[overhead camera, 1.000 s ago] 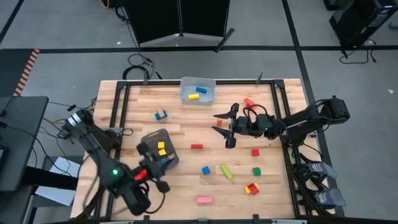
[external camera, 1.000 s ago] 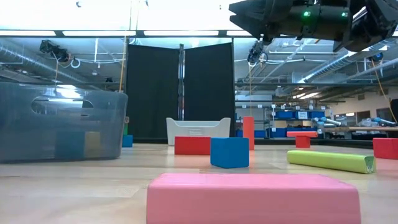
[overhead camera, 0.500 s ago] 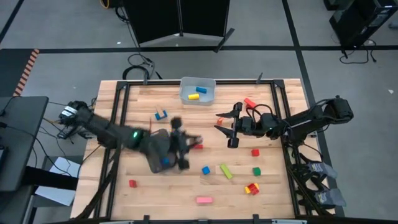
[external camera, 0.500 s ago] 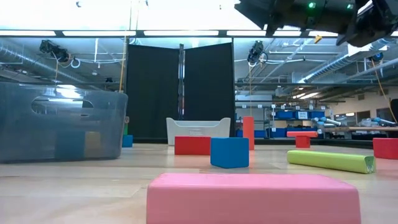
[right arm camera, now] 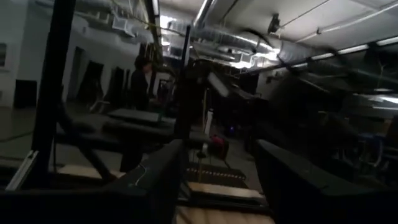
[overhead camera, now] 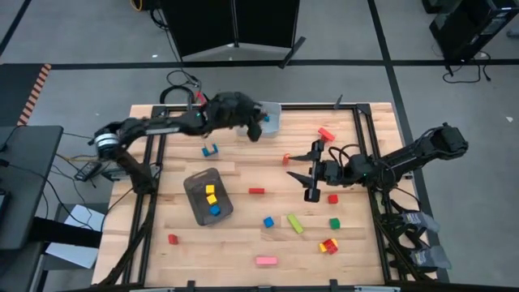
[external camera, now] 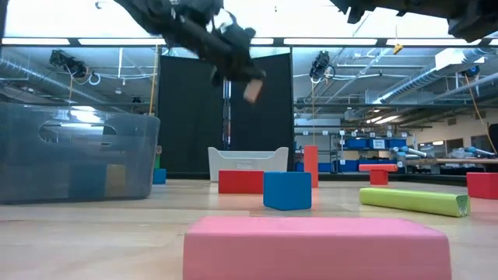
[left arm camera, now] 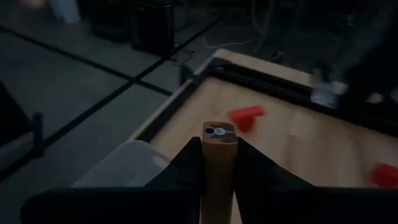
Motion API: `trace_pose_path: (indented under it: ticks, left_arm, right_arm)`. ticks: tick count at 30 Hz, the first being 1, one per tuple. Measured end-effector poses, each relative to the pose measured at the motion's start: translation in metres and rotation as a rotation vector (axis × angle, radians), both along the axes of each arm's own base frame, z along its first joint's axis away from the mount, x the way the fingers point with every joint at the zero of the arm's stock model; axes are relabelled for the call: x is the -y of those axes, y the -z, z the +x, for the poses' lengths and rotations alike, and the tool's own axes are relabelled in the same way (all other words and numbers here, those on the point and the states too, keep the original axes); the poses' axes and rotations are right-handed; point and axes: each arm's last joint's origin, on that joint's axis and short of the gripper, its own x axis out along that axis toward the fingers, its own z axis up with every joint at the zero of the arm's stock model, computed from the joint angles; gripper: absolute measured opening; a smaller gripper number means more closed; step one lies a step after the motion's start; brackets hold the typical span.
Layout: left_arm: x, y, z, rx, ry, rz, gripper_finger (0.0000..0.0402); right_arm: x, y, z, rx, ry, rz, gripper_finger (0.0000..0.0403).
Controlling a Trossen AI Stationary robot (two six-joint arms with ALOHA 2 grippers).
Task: Sort blocks by size
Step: Put the brown rectangular block into the gray bin, then put the red square block into the black bin
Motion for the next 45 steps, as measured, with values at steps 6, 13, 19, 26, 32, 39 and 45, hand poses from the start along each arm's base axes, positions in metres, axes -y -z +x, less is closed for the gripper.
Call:
trace_pose_path:
  ticks: [6,13,19,26,32,39,45]
  left_arm:
    - [-0.053,0.022,0.008,0.033,-0.115,-0.028,0.0065]
    - [-0.075,0.043,0.006,0.019,-0.195,-0.112,0.0159]
    - [-0.071,0.041,0.005,0.001,-0.106,-0.117,0.0257]
    - [-0.031,-0.009,-0.01,-0.002,-0.014,-0.035,0.0269]
    - [0.03,-0.056,-0.037,-0.045,0.025,0.056,0.0235]
    - [0.102,-0.079,-0.064,-0.114,0.033,0.128,0.021]
    - [0.15,-0.077,-0.077,-0.172,-0.003,0.127,0.0207]
  right_arm:
    - [-0.011,0.004,-0.002,-0.044,0.019,0.006,0.0209]
    - [-0.017,0.007,-0.003,-0.078,0.047,0.005,0.0206]
    - [-0.017,0.007,-0.003,-0.083,0.051,0.006,0.0207]
    - [-0.019,0.021,-0.003,-0.21,0.141,0.038,0.0208]
    - [-0.016,0.053,-0.006,-0.503,0.169,0.124,0.0219]
    - [-0.015,0.063,-0.008,-0.881,0.054,0.196,0.0237]
    - [-0.028,0.054,-0.011,-1.02,-0.08,0.236,0.0247]
